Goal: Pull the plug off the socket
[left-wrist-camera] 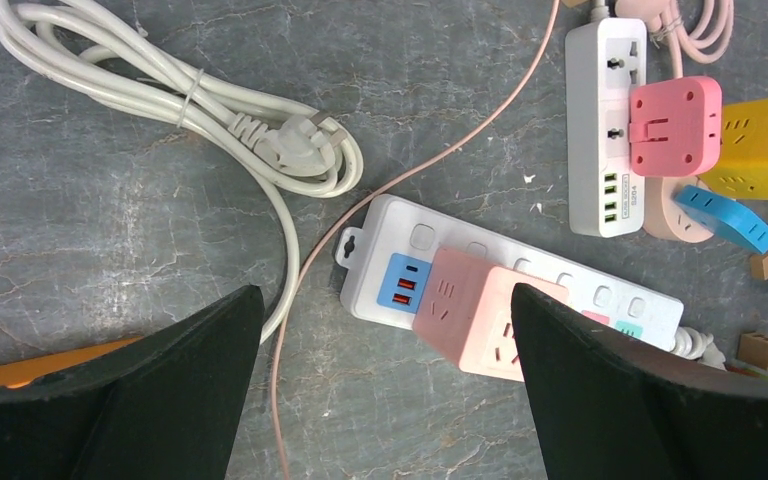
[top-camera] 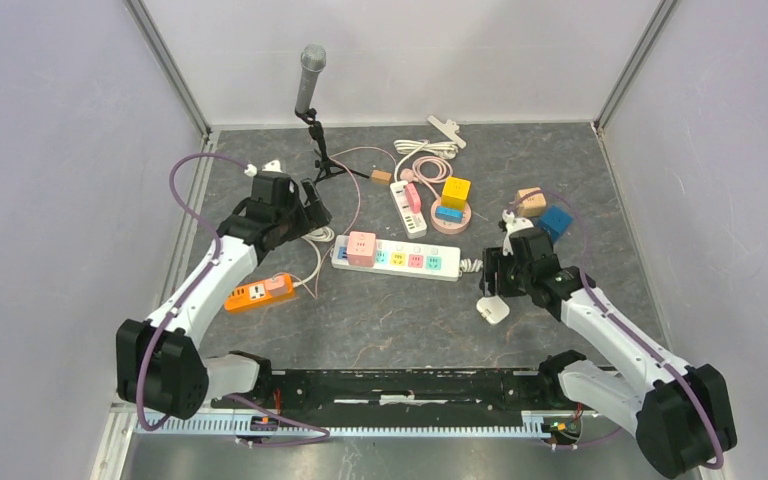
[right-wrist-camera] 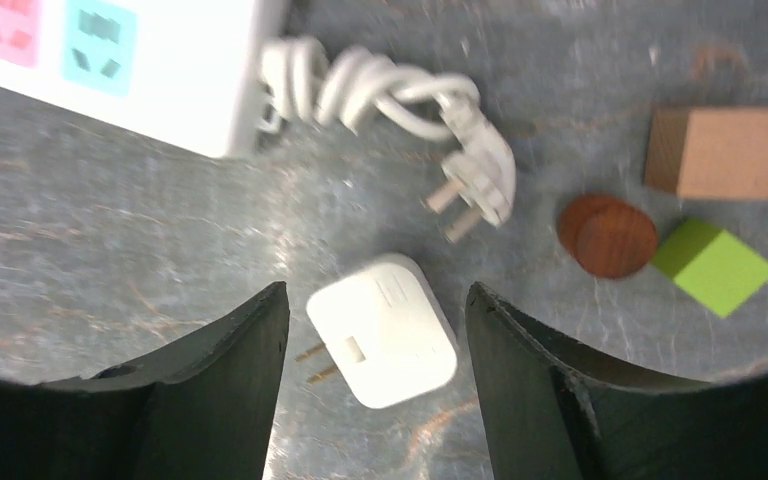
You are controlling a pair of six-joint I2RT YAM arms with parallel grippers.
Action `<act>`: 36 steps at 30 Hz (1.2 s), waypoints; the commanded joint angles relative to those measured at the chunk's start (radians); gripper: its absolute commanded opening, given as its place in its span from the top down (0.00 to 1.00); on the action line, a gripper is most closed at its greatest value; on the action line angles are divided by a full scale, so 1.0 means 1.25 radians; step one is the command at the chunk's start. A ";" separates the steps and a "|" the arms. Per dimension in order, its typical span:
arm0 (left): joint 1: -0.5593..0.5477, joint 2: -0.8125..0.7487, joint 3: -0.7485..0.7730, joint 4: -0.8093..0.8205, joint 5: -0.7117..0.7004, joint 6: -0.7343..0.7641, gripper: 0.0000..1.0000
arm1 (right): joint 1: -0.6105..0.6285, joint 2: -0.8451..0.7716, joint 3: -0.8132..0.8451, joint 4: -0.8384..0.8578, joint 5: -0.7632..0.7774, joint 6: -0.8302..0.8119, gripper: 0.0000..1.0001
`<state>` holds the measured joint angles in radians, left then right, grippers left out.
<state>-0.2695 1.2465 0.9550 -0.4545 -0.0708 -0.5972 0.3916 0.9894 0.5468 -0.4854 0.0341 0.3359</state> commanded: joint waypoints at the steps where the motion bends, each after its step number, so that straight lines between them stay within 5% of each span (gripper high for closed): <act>1: 0.006 0.016 0.012 0.023 0.025 -0.006 0.00 | 0.000 0.019 0.075 0.109 -0.064 -0.017 0.31; 6: 0.006 0.047 0.016 0.003 0.069 -0.013 0.00 | 0.022 0.109 0.141 0.161 -0.208 -0.062 0.42; 12: 0.006 0.093 0.021 -0.018 0.127 -0.015 0.03 | 0.188 0.161 0.190 0.320 -0.212 -0.146 0.22; 20: 0.006 0.128 0.015 -0.037 0.162 -0.009 0.16 | 0.311 0.387 0.406 0.328 -0.196 -0.248 0.18; 27: 0.007 0.139 -0.008 -0.043 0.157 -0.013 0.19 | 0.333 0.521 0.549 0.282 -0.190 -0.364 0.13; 29: 0.007 0.142 -0.011 -0.043 0.156 -0.018 0.19 | 0.340 0.543 0.571 0.259 -0.249 -0.441 0.02; 36: 0.007 0.157 -0.007 -0.045 0.156 -0.016 0.20 | 0.345 0.594 0.578 0.259 -0.244 -0.588 0.02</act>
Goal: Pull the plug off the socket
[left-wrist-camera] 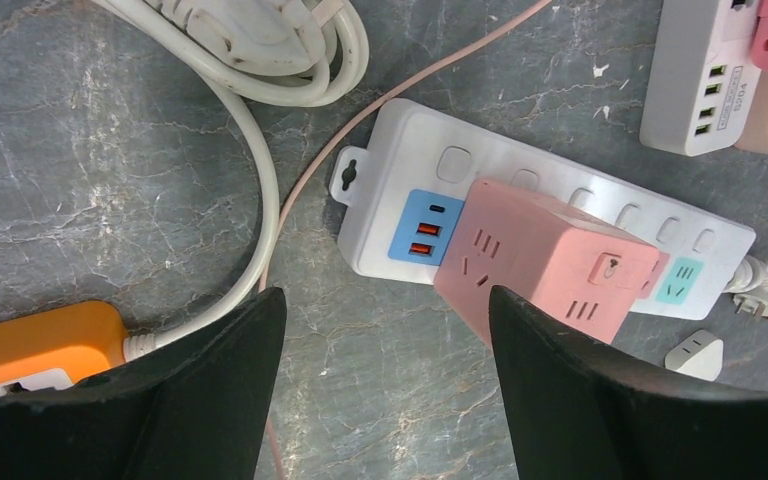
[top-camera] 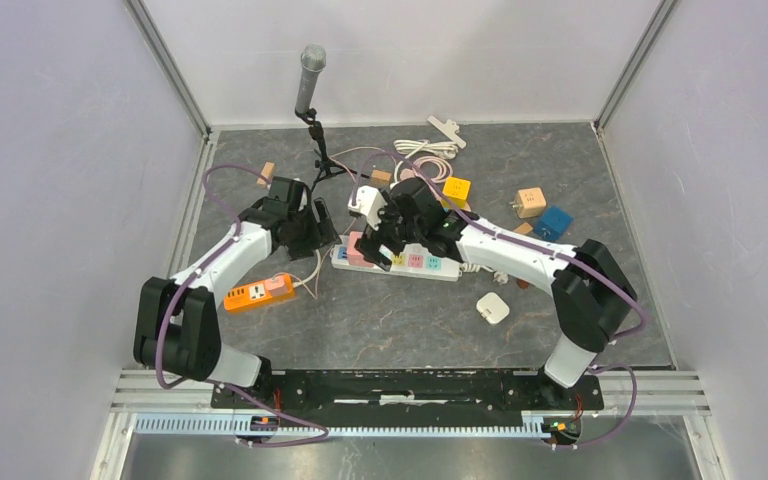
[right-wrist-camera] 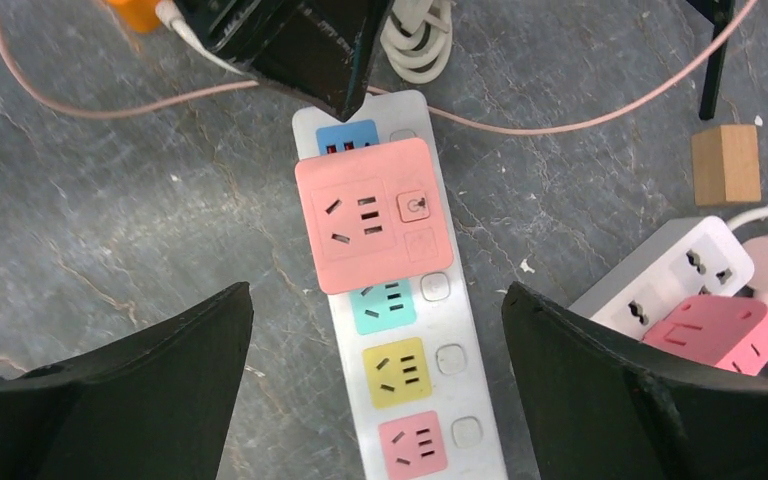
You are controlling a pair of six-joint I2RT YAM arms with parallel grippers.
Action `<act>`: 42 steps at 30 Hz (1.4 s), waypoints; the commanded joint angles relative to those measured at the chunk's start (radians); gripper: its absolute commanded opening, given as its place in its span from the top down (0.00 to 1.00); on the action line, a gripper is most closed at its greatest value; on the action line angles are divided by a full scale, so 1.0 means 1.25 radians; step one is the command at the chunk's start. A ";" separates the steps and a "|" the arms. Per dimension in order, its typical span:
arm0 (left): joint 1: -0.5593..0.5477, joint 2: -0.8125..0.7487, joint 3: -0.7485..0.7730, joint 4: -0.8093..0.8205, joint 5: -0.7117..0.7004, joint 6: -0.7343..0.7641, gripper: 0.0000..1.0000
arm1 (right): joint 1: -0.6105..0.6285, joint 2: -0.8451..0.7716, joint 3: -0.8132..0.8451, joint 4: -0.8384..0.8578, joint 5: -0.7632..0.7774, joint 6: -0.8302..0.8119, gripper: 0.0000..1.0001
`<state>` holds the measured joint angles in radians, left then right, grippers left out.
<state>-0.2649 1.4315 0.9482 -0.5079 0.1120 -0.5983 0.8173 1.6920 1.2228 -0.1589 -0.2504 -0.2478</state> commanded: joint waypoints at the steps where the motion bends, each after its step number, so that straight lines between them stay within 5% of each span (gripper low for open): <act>1: 0.004 0.013 0.001 -0.005 0.010 -0.013 0.20 | 0.005 0.049 0.049 -0.008 -0.022 -0.128 0.02; 11: 0.004 0.037 -0.008 0.014 0.023 0.002 0.28 | 0.005 0.181 0.167 -0.043 -0.080 -0.170 0.07; 19: 0.004 0.047 -0.035 0.063 0.050 -0.012 0.32 | 0.006 0.212 0.176 -0.099 -0.147 -0.200 0.55; 24: 0.003 0.047 -0.071 0.114 0.078 -0.033 0.34 | 0.005 0.141 0.090 -0.078 -0.179 -0.203 0.69; 32: 0.000 0.054 -0.124 0.172 0.143 -0.066 0.40 | 0.008 0.104 0.037 -0.053 -0.224 -0.138 0.67; 42: -0.009 0.094 -0.136 0.157 0.155 -0.068 0.48 | 0.009 0.182 0.107 -0.059 -0.174 -0.080 0.39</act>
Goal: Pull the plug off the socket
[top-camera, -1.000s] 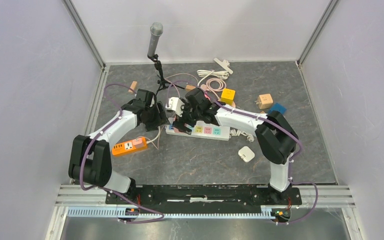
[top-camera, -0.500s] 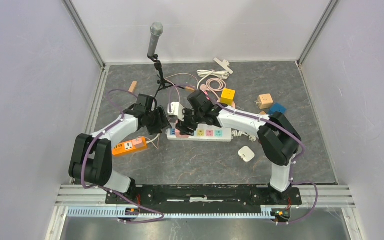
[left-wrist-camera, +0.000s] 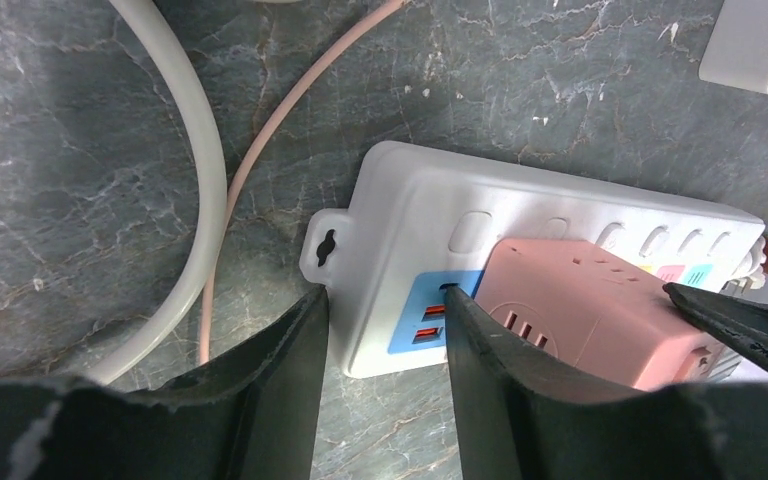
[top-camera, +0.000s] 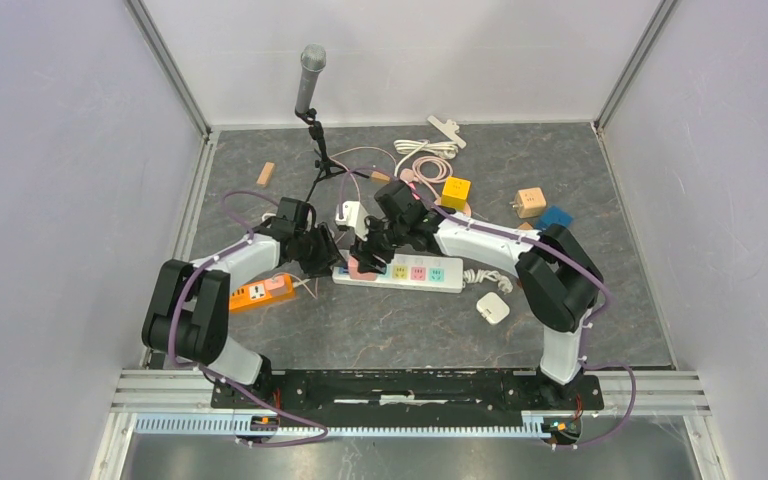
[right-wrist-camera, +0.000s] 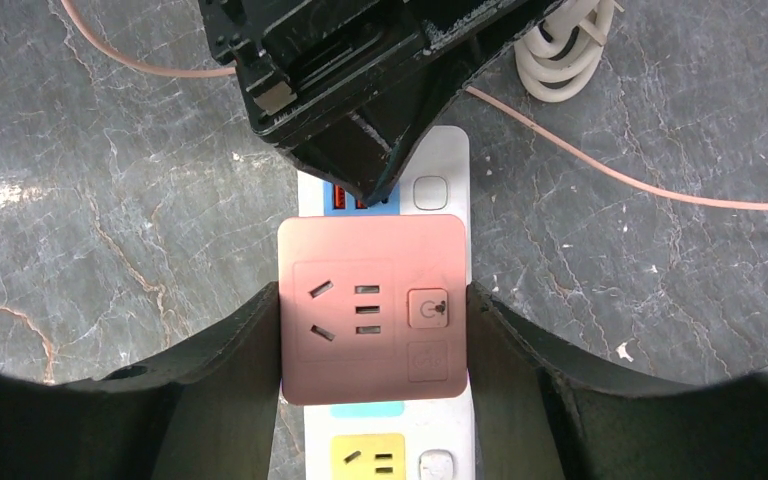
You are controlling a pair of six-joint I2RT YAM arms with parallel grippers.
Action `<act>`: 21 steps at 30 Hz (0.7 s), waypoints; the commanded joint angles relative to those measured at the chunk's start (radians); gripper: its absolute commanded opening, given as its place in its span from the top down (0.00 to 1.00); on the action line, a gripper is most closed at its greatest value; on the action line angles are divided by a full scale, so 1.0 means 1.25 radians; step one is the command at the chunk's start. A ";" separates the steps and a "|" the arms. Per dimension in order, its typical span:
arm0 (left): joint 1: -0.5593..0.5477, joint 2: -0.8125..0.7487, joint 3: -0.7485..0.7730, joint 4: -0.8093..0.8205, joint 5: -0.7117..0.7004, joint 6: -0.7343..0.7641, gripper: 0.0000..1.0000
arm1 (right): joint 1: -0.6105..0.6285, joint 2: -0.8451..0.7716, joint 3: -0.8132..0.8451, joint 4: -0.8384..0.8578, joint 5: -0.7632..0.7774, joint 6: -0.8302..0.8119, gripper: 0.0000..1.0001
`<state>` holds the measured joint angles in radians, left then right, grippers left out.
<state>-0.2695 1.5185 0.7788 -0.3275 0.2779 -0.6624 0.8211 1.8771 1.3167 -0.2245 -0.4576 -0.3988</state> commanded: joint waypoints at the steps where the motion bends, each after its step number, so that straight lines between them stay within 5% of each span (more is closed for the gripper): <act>1: -0.006 0.031 0.001 0.009 0.024 -0.014 0.50 | 0.006 0.033 0.030 -0.001 -0.008 0.034 0.36; 14: -0.010 0.048 -0.014 0.006 0.013 -0.013 0.55 | 0.018 0.055 0.041 -0.044 -0.013 -0.037 0.17; 18: -0.010 0.054 -0.013 0.006 0.011 -0.014 0.55 | 0.021 0.056 0.050 -0.024 0.014 -0.024 0.27; 21: -0.010 0.055 -0.013 0.006 0.010 -0.015 0.56 | 0.021 0.048 0.049 0.002 0.026 -0.013 0.43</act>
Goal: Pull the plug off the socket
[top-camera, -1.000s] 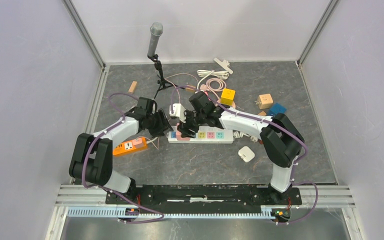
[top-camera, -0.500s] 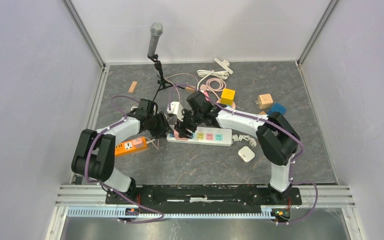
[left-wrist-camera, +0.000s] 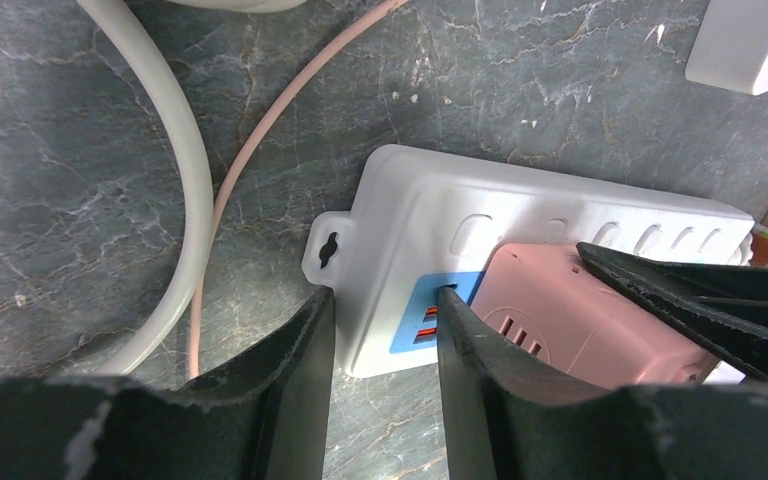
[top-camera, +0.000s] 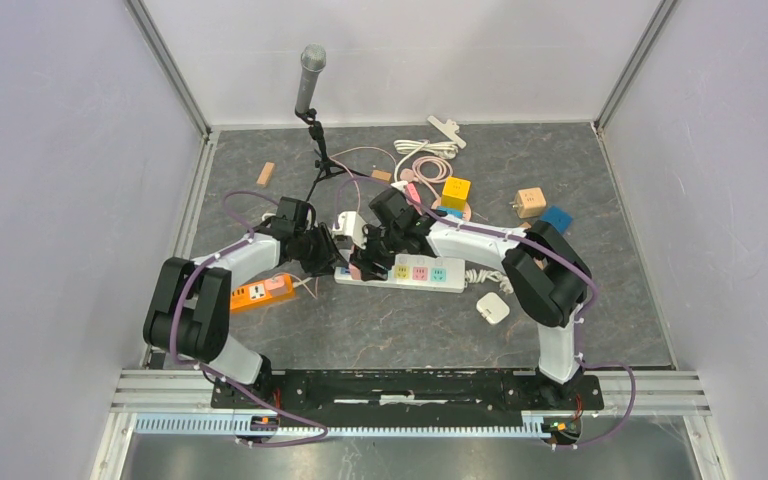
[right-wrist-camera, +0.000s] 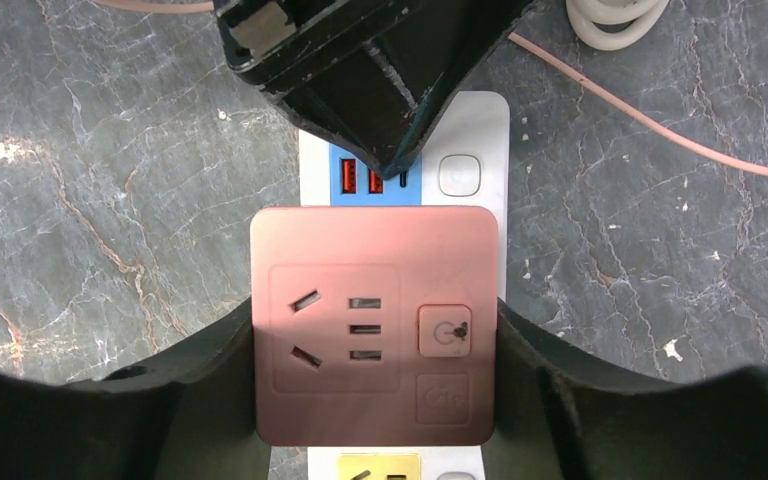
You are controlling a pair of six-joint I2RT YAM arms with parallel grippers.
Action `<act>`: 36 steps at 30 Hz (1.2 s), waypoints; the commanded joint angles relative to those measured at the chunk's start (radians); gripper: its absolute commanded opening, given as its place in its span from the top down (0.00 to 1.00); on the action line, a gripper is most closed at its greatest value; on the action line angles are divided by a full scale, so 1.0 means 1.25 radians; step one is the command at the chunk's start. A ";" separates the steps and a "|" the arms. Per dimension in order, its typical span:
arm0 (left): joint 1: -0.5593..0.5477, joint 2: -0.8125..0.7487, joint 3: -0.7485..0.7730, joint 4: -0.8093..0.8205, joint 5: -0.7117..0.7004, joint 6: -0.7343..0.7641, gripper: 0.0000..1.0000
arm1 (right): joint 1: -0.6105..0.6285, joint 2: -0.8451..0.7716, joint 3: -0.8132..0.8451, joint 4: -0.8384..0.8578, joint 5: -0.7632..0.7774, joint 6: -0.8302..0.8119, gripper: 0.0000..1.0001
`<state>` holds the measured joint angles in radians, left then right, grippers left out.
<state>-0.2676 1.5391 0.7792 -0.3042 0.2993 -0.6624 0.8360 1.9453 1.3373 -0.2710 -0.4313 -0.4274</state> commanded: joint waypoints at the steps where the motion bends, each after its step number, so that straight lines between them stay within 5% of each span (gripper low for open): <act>1: -0.012 0.039 -0.013 -0.012 -0.008 -0.015 0.56 | 0.009 -0.013 0.029 0.052 0.003 0.012 0.51; 5: -0.012 0.042 -0.015 -0.013 -0.012 -0.020 0.59 | 0.009 -0.046 -0.015 0.112 0.002 0.020 0.96; 6: -0.012 0.045 -0.014 -0.015 -0.013 -0.021 0.59 | 0.009 -0.058 -0.031 0.135 0.007 0.021 1.00; 17: -0.011 0.058 -0.011 -0.029 -0.028 -0.020 0.66 | 0.009 -0.122 -0.129 0.288 -0.033 0.064 1.00; 25: -0.012 0.062 -0.007 -0.043 -0.026 -0.018 0.68 | 0.062 -0.093 -0.081 0.191 0.104 -0.018 1.00; 36: -0.012 0.051 -0.005 -0.058 -0.028 -0.012 0.69 | -0.004 -0.146 -0.160 0.384 -0.056 0.184 1.00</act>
<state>-0.2676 1.5623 0.7963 -0.2993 0.3176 -0.6727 0.8543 1.8465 1.1484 -0.0429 -0.3504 -0.3553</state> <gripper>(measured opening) 0.414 0.662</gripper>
